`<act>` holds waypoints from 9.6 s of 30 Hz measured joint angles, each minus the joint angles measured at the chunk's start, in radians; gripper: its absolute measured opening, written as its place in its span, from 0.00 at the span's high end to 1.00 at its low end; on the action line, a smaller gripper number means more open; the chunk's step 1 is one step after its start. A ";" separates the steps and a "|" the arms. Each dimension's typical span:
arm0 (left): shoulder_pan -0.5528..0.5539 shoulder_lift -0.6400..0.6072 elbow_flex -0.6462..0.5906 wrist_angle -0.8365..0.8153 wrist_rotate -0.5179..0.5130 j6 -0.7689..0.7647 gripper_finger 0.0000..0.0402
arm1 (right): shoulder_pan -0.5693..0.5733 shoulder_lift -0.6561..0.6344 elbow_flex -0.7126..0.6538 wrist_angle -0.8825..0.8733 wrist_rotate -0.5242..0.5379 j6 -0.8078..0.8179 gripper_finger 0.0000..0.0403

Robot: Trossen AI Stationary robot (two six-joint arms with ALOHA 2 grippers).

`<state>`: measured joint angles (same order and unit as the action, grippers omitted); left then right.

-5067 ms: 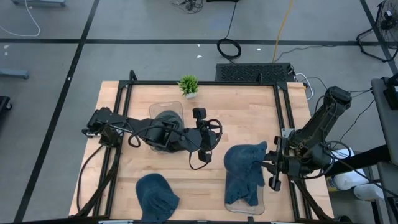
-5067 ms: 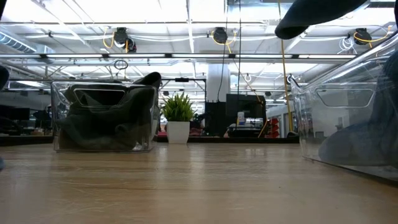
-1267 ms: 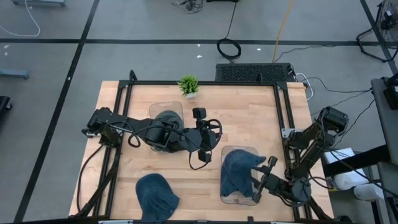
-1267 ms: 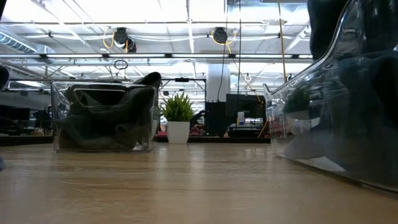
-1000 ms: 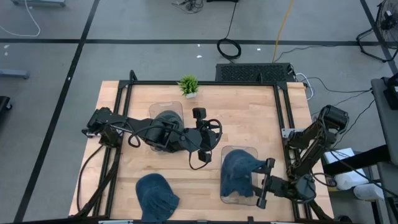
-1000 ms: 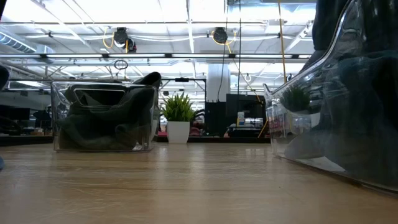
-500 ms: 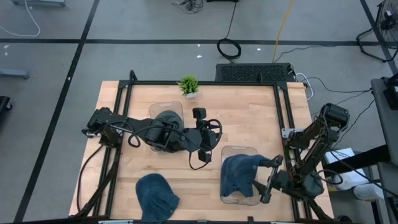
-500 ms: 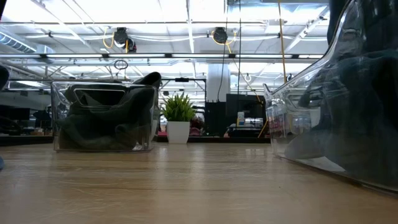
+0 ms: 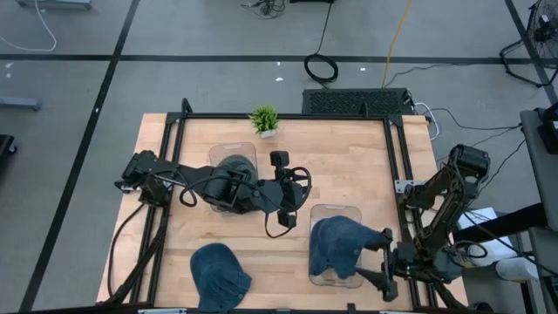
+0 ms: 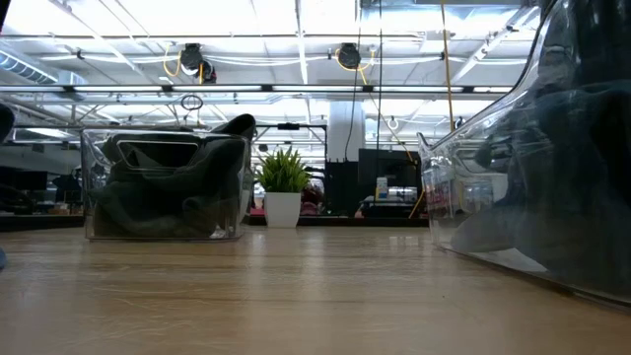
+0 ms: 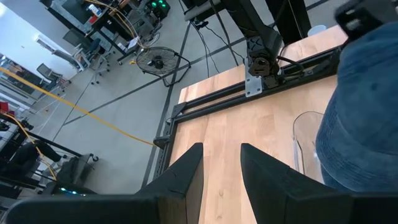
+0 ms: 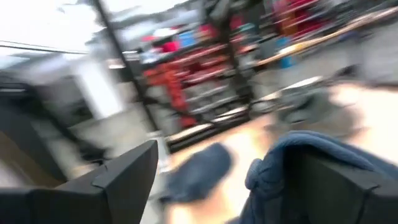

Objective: Pick & Place hat
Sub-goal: Put the blue cap into the bottom transparent bin

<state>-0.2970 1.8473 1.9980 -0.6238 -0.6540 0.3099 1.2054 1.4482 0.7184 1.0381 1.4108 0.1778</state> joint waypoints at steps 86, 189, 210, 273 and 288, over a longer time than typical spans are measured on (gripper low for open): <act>0.000 0.001 0.000 0.000 0.000 0.000 0.71 | -0.326 -0.573 -0.084 -1.580 -0.601 0.597 0.17; 0.000 0.001 0.000 0.000 0.000 0.000 0.71 | -0.262 0.181 -0.001 -0.280 -0.205 -0.374 0.81; 0.000 0.001 0.000 0.000 0.000 0.000 0.71 | -0.187 -0.251 -0.001 -0.848 -0.679 0.083 0.41; 0.000 0.001 0.000 0.000 0.000 0.000 0.71 | -0.445 -0.596 -0.088 -1.405 -0.928 0.185 1.00; 0.000 0.001 0.000 0.000 0.000 0.000 0.71 | -0.533 -0.866 -0.336 -0.933 -0.734 -0.183 1.00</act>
<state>-0.2967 1.8481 1.9984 -0.6236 -0.6539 0.3099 0.6720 0.5819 0.3825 0.1056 0.6773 -0.0054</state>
